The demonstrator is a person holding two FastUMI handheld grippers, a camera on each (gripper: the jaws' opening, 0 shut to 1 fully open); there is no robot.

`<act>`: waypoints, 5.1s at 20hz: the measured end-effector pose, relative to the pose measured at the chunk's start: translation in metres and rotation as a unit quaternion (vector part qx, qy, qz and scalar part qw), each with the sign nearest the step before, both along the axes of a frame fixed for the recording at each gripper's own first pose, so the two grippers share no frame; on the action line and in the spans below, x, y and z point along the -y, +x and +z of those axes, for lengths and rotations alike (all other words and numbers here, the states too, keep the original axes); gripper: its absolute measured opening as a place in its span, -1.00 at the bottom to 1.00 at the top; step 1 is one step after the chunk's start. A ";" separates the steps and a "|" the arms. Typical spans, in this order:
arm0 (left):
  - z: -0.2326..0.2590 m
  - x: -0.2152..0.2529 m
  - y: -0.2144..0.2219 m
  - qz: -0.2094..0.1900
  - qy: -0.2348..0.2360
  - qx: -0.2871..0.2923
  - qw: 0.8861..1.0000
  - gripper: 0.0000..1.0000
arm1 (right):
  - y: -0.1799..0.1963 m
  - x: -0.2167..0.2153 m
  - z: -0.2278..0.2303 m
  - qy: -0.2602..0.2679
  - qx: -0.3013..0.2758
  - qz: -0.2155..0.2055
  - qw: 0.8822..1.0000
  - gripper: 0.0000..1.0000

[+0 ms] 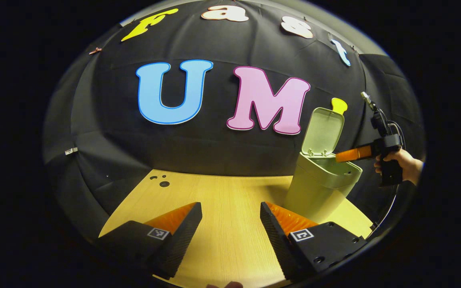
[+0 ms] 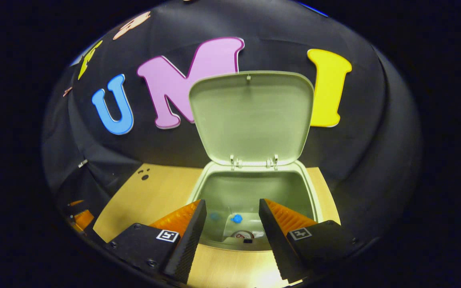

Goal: Press the lid of the desktop garbage bin to open it, pick up the crumpled paper on the desktop and throw it into the bin, then pick up the pop can on the desktop and drop it into the bin, and finally close the garbage bin lid.

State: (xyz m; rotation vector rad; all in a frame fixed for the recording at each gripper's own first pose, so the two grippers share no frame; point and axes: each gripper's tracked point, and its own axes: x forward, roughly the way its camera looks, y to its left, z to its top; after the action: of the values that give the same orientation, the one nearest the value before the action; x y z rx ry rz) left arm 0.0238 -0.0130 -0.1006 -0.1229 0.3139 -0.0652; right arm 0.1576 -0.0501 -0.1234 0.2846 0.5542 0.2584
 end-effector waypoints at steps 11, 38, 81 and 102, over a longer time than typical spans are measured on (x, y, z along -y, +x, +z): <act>0.006 0.007 -0.001 -0.008 -0.007 0.009 1.000 0.87 | 0.057 0.038 0.158 -0.008 0.179 -0.059 0.982 0.71; 0.000 -0.012 -0.019 0.023 -0.013 0.010 1.000 0.87 | 0.139 0.033 0.114 -0.049 0.129 -0.066 0.988 0.74; 0.003 0.001 -0.032 -0.018 -0.009 0.017 1.000 0.87 | -0.030 0.005 -0.025 -0.083 0.037 -0.041 0.995 0.75; -0.002 0.009 -0.018 -0.024 -0.007 0.010 1.000 0.87 | -0.034 0.005 -0.038 -0.042 0.040 -0.050 0.997 0.77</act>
State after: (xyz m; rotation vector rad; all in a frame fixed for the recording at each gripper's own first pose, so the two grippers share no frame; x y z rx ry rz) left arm 0.0062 -0.0221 -0.1022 -0.1287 0.2961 -0.1164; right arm 0.1238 -0.0555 -0.1614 0.2184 0.4689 0.1479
